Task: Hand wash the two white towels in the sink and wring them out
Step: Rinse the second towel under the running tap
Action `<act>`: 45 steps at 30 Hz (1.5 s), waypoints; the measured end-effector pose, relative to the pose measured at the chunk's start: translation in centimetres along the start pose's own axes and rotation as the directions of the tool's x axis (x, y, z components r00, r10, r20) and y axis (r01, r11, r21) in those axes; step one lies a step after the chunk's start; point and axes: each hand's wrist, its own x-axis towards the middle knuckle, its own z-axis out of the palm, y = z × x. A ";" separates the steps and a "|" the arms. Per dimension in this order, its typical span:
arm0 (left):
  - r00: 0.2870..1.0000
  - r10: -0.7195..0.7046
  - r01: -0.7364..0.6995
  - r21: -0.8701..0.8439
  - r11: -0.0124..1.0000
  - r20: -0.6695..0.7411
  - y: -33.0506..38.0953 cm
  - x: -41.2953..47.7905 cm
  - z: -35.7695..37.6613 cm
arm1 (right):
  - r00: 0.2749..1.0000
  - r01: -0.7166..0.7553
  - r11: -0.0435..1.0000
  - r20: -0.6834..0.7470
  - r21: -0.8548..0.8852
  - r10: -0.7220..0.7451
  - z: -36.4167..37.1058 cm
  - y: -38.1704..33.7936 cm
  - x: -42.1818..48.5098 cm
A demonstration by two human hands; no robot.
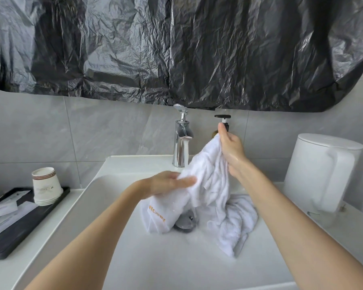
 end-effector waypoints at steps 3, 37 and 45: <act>0.975 0.094 -0.118 -0.110 0.987 -0.201 0.7 0.0 -0.9 | 0.997 0.018 0.997 -0.071 -0.075 -0.024 -1.0 -0.1 -0.2; 0.919 -0.120 -0.119 -0.554 0.824 -0.376 1.6 -1.3 -5.4 | 0.912 0.104 0.876 0.397 -0.470 0.105 -2.5 0.0 0.0; 0.837 -0.156 -0.311 -0.690 0.653 -0.525 2.5 0.6 -3.1 | 0.948 0.049 0.983 0.318 -0.175 0.009 1.5 1.6 -2.1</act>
